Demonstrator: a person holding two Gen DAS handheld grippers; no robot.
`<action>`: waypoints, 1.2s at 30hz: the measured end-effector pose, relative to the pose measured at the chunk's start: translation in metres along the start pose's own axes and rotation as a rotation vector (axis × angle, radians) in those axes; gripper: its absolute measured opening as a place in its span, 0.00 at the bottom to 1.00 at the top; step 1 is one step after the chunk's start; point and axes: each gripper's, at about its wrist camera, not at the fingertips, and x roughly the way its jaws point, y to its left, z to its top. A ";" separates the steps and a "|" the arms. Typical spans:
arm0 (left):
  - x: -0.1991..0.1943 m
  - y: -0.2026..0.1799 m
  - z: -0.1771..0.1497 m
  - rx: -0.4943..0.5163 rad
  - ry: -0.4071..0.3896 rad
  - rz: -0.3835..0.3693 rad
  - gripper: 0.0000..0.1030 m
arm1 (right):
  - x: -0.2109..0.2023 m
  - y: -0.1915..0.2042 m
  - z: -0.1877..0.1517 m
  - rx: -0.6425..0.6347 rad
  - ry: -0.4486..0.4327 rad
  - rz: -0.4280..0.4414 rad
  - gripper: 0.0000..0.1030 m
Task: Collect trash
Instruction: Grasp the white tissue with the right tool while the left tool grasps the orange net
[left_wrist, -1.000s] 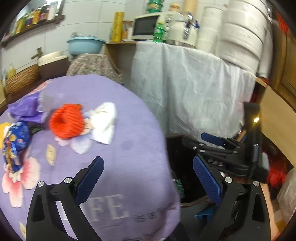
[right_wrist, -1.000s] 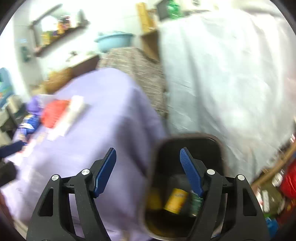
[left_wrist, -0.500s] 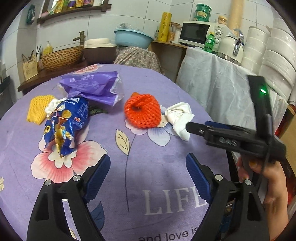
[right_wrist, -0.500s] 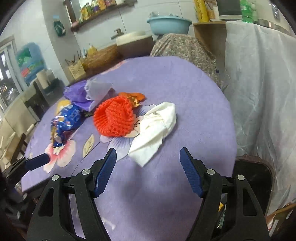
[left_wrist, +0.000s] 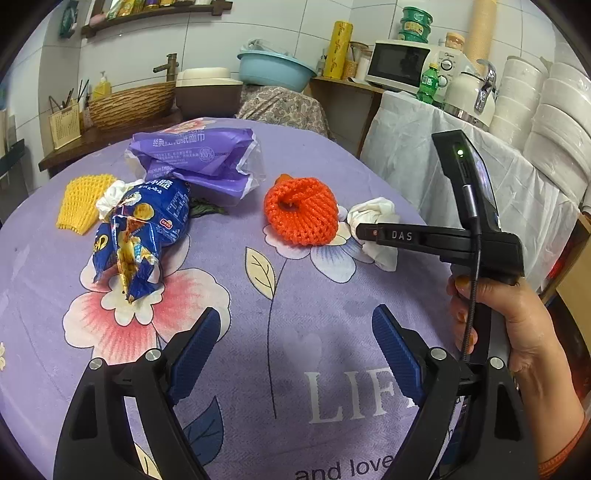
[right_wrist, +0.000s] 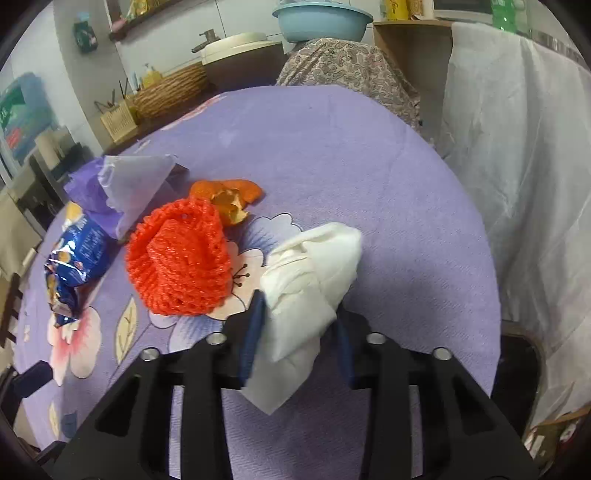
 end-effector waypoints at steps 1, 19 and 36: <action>0.001 -0.001 0.000 0.003 0.002 -0.002 0.81 | 0.002 -0.001 0.001 0.006 0.000 0.009 0.24; 0.036 -0.010 0.041 0.057 0.069 0.001 0.81 | -0.053 -0.010 -0.022 -0.075 -0.185 -0.039 0.17; 0.128 -0.025 0.087 0.043 0.163 0.098 0.63 | -0.075 -0.022 -0.054 -0.087 -0.215 -0.094 0.17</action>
